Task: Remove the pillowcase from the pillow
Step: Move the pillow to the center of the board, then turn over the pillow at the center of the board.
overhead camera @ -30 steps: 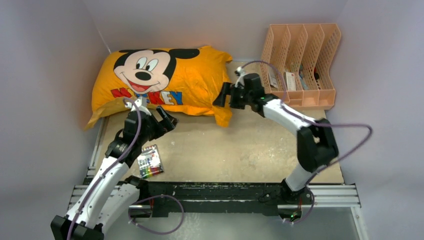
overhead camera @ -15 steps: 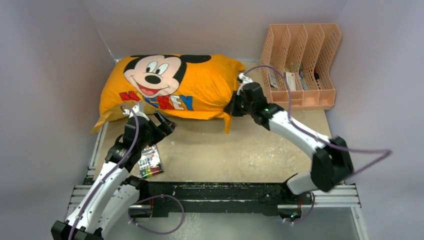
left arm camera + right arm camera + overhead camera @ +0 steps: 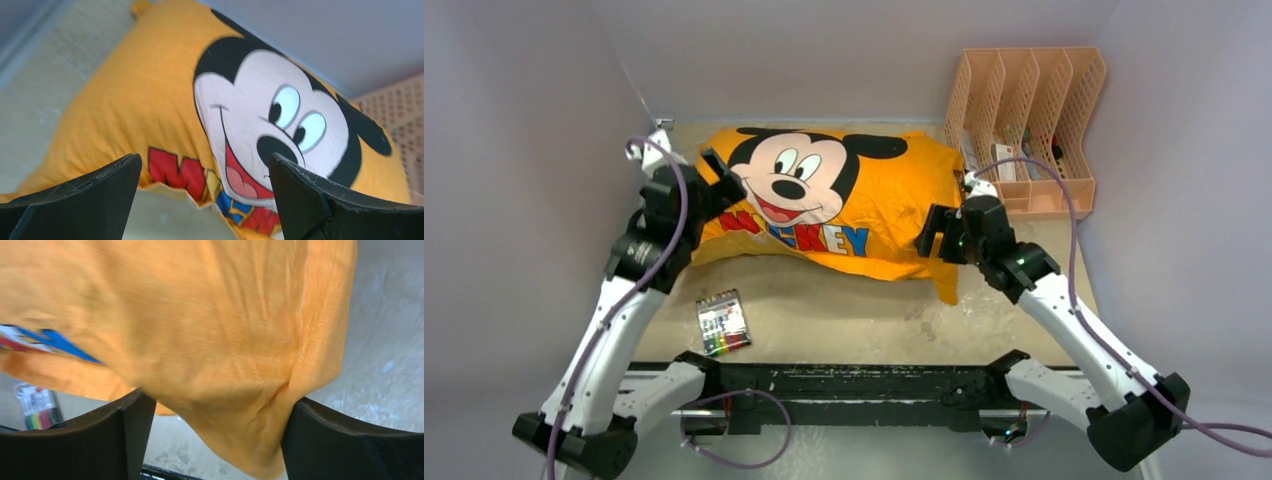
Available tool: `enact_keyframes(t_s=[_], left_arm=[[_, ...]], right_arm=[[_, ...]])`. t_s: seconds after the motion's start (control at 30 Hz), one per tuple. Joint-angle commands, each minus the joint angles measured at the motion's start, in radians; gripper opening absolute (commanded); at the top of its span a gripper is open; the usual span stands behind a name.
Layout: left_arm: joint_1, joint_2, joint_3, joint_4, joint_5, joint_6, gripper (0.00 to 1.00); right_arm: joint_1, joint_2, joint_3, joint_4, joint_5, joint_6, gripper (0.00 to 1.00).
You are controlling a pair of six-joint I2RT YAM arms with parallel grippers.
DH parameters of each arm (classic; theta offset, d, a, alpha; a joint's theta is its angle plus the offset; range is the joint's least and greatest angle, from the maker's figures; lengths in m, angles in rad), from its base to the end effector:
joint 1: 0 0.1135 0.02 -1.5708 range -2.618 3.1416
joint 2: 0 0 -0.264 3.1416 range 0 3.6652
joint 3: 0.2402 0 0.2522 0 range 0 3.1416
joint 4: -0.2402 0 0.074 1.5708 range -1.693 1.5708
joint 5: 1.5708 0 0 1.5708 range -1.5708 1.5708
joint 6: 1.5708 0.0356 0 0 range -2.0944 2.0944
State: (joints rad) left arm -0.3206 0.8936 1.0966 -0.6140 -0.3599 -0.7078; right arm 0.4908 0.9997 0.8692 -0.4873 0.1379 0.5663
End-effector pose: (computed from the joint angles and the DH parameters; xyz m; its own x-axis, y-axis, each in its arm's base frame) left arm 0.1755 -0.0451 0.3845 -0.2806 -0.5480 -0.7880 -0.2552 0.8341 -0.4891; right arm 0.1937 0.0980 0.2999 -0.6286 0.2666 -0.7306 -0.0365 0.9283 0.3702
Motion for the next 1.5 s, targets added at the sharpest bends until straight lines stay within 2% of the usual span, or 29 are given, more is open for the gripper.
enact_keyframes(t_s=[0.0, 0.17, 0.27, 0.37, 0.43, 0.5, 0.57, 0.63, 0.73, 0.83, 1.0, 1.1, 1.2, 1.27, 1.33, 1.4, 1.47], left_arm=[[0.031, 0.174, 0.238, -0.143, -0.243, 0.136, 0.99], [0.324, 0.353, 0.395, -0.127, 0.017, 0.157, 0.99], [0.46, 0.473, 0.428, -0.067, 0.201, 0.161, 0.99], [0.542, 0.573, 0.381, 0.04, 0.343, 0.127, 0.99], [0.569, 0.617, 0.311, 0.136, 0.474, 0.1, 0.99], [0.573, 0.666, 0.269, 0.17, 0.6, 0.088, 0.99], [0.572, 0.69, 0.209, 0.223, 0.71, 0.084, 0.99], [0.572, 0.674, 0.15, 0.289, 0.718, 0.073, 0.99], [0.585, 0.676, 0.158, 0.274, 0.696, 0.107, 0.99], [0.608, 0.701, 0.216, 0.231, 0.689, 0.13, 0.99], [0.624, 0.751, 0.288, 0.335, 0.776, 0.063, 0.99], [0.623, 0.797, 0.323, 0.462, 0.852, -0.015, 0.99], [0.621, 0.879, 0.385, 0.452, 0.888, -0.018, 0.99], [0.618, 0.949, 0.402, 0.428, 1.009, -0.014, 0.99], [0.595, 0.968, 0.325, 0.529, 1.135, -0.048, 0.99], [0.568, 0.93, 0.258, 0.579, 1.208, -0.03, 0.92], [0.536, 0.879, 0.224, 0.566, 1.214, 0.024, 0.54]], right_arm=[[0.011, -0.069, 0.175, 0.058, 0.011, -0.029, 0.88], [0.031, 0.052, 0.397, 0.002, -0.028, -0.107, 0.88], [0.035, 0.192, 0.571, -0.039, -0.165, -0.159, 0.91], [0.09, 0.328, 0.713, -0.043, -0.2, -0.161, 0.94], [0.114, 0.413, 0.724, -0.01, -0.159, -0.16, 0.97], [0.117, 0.538, 0.75, -0.086, -0.164, -0.19, 0.98], [0.125, 0.655, 0.685, -0.118, -0.07, -0.203, 0.98], [0.125, 0.72, 0.507, -0.055, 0.007, -0.156, 0.92], [0.129, 0.732, 0.224, 0.126, 0.009, -0.11, 0.65], [0.157, 0.673, -0.009, 0.27, -0.072, -0.029, 0.42], [0.166, 0.603, -0.232, 0.412, -0.136, 0.084, 0.4], [0.166, 0.645, -0.255, 0.431, -0.136, 0.092, 0.38], [0.166, 0.677, -0.261, 0.456, -0.136, 0.102, 0.39], [0.167, 0.684, -0.259, 0.469, -0.156, 0.11, 0.4], [0.166, 0.695, -0.249, 0.475, -0.159, 0.111, 0.41], [0.166, 0.715, -0.22, 0.459, -0.167, 0.105, 0.42], [0.166, 0.733, -0.177, 0.438, -0.184, 0.093, 0.44]])
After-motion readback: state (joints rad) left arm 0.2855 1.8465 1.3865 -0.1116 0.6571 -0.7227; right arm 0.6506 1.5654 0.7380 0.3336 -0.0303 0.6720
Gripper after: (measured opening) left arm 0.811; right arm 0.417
